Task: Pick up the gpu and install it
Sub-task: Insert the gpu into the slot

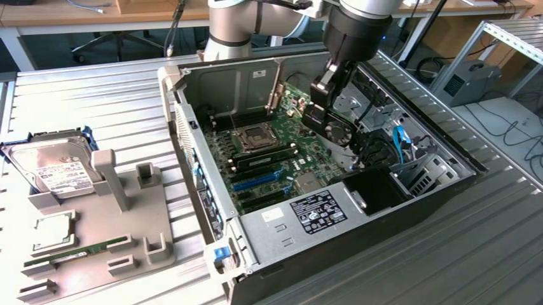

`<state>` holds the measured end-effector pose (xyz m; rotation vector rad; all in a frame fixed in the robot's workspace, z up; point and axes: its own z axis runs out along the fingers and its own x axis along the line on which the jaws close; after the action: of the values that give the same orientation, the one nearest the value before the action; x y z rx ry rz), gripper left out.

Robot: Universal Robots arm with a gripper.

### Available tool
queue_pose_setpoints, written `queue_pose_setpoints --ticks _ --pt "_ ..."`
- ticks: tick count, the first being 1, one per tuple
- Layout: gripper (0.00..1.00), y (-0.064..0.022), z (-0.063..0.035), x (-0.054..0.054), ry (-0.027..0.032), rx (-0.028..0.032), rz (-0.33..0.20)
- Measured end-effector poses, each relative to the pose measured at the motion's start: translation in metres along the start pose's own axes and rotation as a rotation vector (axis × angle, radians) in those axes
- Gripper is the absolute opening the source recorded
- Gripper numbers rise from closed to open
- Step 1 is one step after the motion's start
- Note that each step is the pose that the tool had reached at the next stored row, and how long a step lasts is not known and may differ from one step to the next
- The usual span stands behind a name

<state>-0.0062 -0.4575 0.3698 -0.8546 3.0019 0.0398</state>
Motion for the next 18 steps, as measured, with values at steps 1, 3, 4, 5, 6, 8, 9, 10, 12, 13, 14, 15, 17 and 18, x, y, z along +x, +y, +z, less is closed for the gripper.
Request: queue_pose_setpoints --ticks 1,3,4,5,6,8,9,10,12,13,14,15,17,18 --pt "0.26 0.0000 0.0000 0.0000 0.0000 -0.0002 -0.003" --pt "0.26 0.0000 0.0000 0.0000 0.0001 -0.0003 -0.009" --pt "0.26 0.0000 0.0000 0.0000 0.0002 -0.0004 -0.013" --pt "0.26 0.0000 0.0000 0.0000 0.0003 -0.0004 -0.016" --pt "0.26 0.0000 0.0000 0.0000 0.0003 -0.0005 -0.019" --pt "0.26 0.0000 0.0000 0.0000 0.0004 -0.0007 -0.024" --pt "0.26 0.0000 0.0000 0.0000 0.0005 -0.0008 -0.027" --pt "0.26 0.0000 0.0000 0.0000 0.0005 -0.0009 -0.030" --pt "0.26 0.0000 0.0000 0.0000 0.0007 -0.0010 -0.035" --pt "0.26 0.0000 0.0000 0.0000 0.0007 -0.0011 -0.039" --pt "0.26 0.0000 0.0000 0.0000 0.0008 -0.0012 -0.042" --pt "0.26 0.0000 0.0000 0.0000 0.0008 -0.0012 -0.044" --pt "0.26 0.0000 0.0000 0.0000 0.0009 -0.0014 -0.050" --pt "0.26 0.0000 0.0000 0.0000 0.0010 -0.0015 -0.053"
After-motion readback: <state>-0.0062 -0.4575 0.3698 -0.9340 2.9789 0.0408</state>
